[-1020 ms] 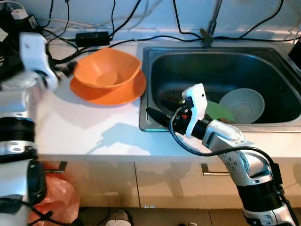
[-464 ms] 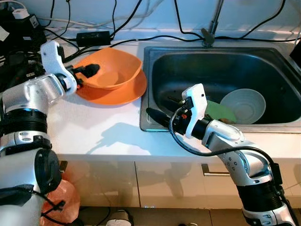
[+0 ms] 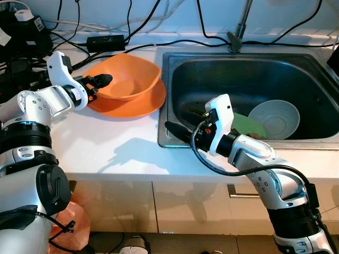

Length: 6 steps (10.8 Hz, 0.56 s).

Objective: Kitchen organization

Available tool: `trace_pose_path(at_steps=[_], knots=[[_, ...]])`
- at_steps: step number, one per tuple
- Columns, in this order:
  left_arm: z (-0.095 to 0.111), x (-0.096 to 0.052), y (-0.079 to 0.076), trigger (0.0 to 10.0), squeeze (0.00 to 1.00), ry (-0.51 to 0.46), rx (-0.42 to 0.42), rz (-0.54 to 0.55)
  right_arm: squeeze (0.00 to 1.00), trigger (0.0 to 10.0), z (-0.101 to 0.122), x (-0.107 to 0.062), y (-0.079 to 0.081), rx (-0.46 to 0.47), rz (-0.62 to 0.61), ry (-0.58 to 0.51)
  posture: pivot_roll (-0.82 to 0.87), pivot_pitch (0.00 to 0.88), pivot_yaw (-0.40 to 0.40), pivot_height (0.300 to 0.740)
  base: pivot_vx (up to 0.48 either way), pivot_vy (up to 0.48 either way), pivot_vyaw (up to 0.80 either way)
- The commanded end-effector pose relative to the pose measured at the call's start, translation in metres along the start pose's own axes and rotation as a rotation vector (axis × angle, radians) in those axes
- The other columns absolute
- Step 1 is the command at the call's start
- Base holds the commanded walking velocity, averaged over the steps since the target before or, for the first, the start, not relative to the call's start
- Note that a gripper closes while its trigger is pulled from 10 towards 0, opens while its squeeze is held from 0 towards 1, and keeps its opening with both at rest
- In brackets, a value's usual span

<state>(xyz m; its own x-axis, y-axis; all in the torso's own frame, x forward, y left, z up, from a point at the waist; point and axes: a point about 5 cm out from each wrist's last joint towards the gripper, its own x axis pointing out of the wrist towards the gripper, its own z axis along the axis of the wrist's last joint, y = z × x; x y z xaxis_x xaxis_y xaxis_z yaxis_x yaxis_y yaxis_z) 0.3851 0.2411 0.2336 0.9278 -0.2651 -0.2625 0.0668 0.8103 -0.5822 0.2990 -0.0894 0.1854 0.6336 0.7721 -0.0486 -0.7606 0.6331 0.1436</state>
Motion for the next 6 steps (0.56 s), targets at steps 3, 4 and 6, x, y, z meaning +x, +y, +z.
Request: trace_pose_path(at_steps=[3,4,6], knots=[[0.0034,0.0008,-0.0068,0.0,0.0,-0.002,-0.037,-0.014,0.0,10.0,0.0017,-0.0031,-0.0009,-0.002,-0.01,-0.008,0.1,0.09,0.061,0.74,0.0,0.0,0.0],[0.0034,0.0009,-0.0068,0.0,0.0,-0.003,-0.037,-0.013,0.0,10.0,0.0037,-0.0032,-0.0013,-0.011,-0.014,-0.024,0.1,0.09,0.06,0.74,0.0,0.0,0.0],[0.0028,0.0014,-0.0073,0.0,0.0,-0.005,-0.033,-0.013,0.0,10.0,0.0065,-0.0035,-0.0019,-0.015,-0.014,-0.039,0.09,0.089,0.06,0.74,0.0,0.0,0.0]])
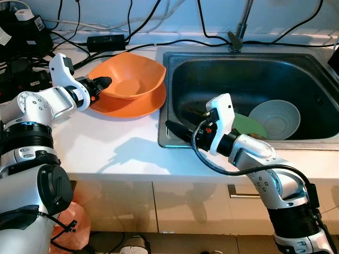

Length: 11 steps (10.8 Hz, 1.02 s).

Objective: Kitchen organization

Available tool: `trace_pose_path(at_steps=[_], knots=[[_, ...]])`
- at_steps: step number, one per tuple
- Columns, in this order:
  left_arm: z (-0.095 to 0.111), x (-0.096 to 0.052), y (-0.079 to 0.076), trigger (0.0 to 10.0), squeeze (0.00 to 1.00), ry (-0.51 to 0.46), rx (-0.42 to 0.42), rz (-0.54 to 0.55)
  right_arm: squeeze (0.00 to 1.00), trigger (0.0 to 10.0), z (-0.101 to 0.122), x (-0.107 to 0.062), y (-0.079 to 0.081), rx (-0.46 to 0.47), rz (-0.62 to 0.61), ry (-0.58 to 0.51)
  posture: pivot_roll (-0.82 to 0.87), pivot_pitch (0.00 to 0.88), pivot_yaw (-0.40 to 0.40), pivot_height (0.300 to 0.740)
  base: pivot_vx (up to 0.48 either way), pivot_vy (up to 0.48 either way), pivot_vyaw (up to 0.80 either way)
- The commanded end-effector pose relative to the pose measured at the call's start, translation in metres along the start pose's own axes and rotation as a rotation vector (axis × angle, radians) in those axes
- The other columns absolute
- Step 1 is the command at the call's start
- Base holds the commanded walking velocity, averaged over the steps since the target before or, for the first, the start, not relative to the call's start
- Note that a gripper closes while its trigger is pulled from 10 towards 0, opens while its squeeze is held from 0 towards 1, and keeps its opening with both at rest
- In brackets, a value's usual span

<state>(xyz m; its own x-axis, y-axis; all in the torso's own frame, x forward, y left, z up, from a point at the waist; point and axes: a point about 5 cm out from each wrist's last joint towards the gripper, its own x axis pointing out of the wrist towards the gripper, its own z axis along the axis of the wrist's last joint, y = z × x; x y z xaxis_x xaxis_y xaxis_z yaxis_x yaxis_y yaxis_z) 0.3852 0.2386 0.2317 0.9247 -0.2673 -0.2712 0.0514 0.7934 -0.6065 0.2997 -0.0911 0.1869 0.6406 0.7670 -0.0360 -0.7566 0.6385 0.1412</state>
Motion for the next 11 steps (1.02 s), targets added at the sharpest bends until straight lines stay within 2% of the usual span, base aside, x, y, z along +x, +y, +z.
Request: trace_pose_path(at_steps=[1,2,7,10,11], knots=[[0.005,0.0,-0.007,0.0,0.0,-0.017,-0.003,-0.018,0.0,10.0,0.008,-0.003,0.0,-0.021,-0.011,-0.05,0.09,0.089,0.06,0.74,0.0,0.0,0.0],[0.005,0.0,-0.008,0.0,0.0,-0.016,-0.007,-0.023,0.0,10.0,0.016,-0.003,0.001,-0.003,-0.005,-0.114,0.09,0.089,0.062,0.74,0.0,0.0,0.0],[0.003,0.001,-0.01,0.0,0.0,-0.02,-0.012,-0.039,0.0,10.0,0.017,-0.003,0.002,-0.003,0.008,-0.123,0.09,0.088,0.059,0.74,0.0,0.0,0.0],[0.01,0.003,-0.024,0.0,0.0,-0.104,0.076,-0.083,0.0,10.0,0.021,-0.002,0.001,-0.005,0.003,-0.139,0.09,0.081,0.056,0.74,0.0,0.0,0.0],[0.008,0.003,-0.025,0.0,0.0,-0.106,0.076,-0.09,0.0,10.0,0.022,-0.002,0.0,-0.007,0.0,-0.141,0.09,0.08,0.055,0.74,0.0,0.0,0.0]])
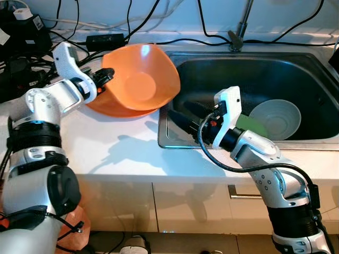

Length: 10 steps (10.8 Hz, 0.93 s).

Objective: Kitchen organization

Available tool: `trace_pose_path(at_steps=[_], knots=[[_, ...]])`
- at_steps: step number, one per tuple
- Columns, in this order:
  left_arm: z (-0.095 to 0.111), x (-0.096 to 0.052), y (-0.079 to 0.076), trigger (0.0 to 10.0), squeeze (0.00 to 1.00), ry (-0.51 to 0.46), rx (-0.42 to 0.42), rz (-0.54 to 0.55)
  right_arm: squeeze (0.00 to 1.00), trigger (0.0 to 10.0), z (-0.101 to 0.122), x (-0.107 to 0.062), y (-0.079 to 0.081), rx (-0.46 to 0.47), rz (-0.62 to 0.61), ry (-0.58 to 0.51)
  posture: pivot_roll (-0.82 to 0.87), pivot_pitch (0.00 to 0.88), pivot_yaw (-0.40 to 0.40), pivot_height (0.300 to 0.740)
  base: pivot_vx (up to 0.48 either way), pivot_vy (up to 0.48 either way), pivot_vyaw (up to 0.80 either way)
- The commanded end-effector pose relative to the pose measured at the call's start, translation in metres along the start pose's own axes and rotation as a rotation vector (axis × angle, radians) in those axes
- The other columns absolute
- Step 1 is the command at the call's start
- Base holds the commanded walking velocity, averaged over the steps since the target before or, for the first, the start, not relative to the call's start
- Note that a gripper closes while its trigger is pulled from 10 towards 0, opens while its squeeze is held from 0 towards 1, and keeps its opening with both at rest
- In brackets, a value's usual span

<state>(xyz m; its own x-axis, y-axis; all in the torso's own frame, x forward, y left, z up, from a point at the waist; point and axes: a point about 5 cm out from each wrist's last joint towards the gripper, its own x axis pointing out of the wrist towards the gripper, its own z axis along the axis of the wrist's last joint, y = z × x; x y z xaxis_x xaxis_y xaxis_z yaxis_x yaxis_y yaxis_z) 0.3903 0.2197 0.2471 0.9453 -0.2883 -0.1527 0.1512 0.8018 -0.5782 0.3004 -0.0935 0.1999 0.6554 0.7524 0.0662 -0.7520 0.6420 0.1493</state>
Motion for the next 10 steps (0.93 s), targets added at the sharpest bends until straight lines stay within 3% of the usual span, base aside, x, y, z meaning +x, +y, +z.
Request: trace_pose_path(at_steps=[1,2,4,5,6,10], knots=[[0.005,-0.002,-0.002,0.0,0.0,-0.043,0.017,-0.008,0.0,10.0,0.009,0.001,0.0,-0.015,0.003,-0.036,0.09,0.078,0.053,0.74,0.0,0.0,0.0],[0.011,-0.003,-0.009,0.0,0.0,-0.108,0.017,-0.047,0.0,10.0,0.01,0.001,-0.002,-0.017,-0.01,-0.038,0.09,0.077,0.051,0.74,0.0,0.0,0.0],[0.015,-0.006,-0.027,0.0,0.0,-0.199,0.14,-0.186,0.0,10.0,0.012,0.004,-0.008,0.001,-0.056,-0.061,0.09,0.074,0.05,0.74,0.0,0.0,0.0],[0.014,-0.009,-0.036,0.0,0.0,-0.219,0.156,-0.275,0.0,10.0,0.016,0.005,-0.015,0.052,-0.116,-0.108,0.09,0.074,0.049,0.74,0.0,0.0,0.0],[0.013,-0.012,-0.044,0.0,0.0,-0.251,0.155,-0.367,0.0,10.0,0.022,0.005,-0.034,0.168,-0.262,-0.196,0.09,0.073,0.049,0.74,0.0,0.0,0.0],[0.005,-0.016,-0.055,0.0,0.0,-0.281,0.154,-0.462,0.0,10.0,0.029,0.009,-0.046,0.285,-0.34,-0.282,0.1,0.077,0.044,0.74,0.0,0.0,0.0]])
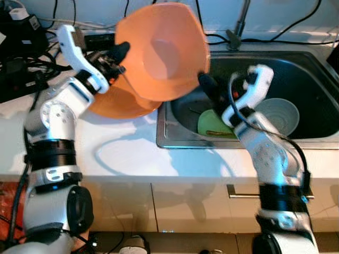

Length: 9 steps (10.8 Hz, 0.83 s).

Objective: Kitchen organization

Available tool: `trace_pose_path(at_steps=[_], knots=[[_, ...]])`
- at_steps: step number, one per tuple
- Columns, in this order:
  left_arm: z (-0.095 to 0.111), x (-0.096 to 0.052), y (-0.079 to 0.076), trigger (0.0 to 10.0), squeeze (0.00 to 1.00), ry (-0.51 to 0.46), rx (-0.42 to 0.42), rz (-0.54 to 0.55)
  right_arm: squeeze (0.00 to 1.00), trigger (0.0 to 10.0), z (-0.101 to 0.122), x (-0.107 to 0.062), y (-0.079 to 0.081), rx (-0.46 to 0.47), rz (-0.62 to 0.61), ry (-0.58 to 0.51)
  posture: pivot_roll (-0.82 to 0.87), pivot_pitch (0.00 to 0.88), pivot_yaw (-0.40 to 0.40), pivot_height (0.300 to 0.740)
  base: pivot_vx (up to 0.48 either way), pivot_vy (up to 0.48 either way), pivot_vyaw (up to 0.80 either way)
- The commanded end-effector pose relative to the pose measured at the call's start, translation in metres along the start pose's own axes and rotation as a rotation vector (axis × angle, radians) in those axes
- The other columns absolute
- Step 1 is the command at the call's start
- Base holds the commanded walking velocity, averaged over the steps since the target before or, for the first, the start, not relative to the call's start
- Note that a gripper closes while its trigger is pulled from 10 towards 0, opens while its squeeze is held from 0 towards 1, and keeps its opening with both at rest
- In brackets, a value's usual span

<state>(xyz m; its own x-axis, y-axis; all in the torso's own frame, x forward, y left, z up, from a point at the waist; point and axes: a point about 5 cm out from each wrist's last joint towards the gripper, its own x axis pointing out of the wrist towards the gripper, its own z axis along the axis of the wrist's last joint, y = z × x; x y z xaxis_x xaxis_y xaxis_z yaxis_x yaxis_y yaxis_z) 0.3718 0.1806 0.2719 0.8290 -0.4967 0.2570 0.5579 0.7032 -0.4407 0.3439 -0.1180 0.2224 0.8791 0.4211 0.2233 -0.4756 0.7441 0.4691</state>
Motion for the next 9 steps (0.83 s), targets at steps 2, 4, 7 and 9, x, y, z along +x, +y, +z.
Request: trace_pose_path(at_steps=[2,4,7,9], knots=[[0.009,-0.002,-0.008,0.0,0.0,-0.05,0.024,-0.048,0.0,10.0,0.002,0.003,-0.001,0.026,-0.013,-0.017,0.1,0.08,0.041,0.74,0.0,0.0,0.0],[0.005,0.0,-0.012,0.0,0.0,-0.049,0.005,-0.072,0.0,10.0,0.001,0.005,-0.004,0.059,-0.022,-0.019,0.09,0.081,0.039,0.74,0.0,0.0,0.0],[0.002,0.002,-0.02,0.0,0.0,-0.046,-0.007,-0.122,0.0,0.0,0.0,0.008,-0.006,0.106,-0.05,-0.015,0.09,0.082,0.035,0.74,0.0,0.0,0.0],[-0.001,0.002,-0.023,0.0,0.0,-0.043,-0.013,-0.135,0.0,0.0,-0.003,0.009,-0.005,0.137,-0.048,-0.004,0.09,0.082,0.033,0.74,0.0,0.0,0.0]])
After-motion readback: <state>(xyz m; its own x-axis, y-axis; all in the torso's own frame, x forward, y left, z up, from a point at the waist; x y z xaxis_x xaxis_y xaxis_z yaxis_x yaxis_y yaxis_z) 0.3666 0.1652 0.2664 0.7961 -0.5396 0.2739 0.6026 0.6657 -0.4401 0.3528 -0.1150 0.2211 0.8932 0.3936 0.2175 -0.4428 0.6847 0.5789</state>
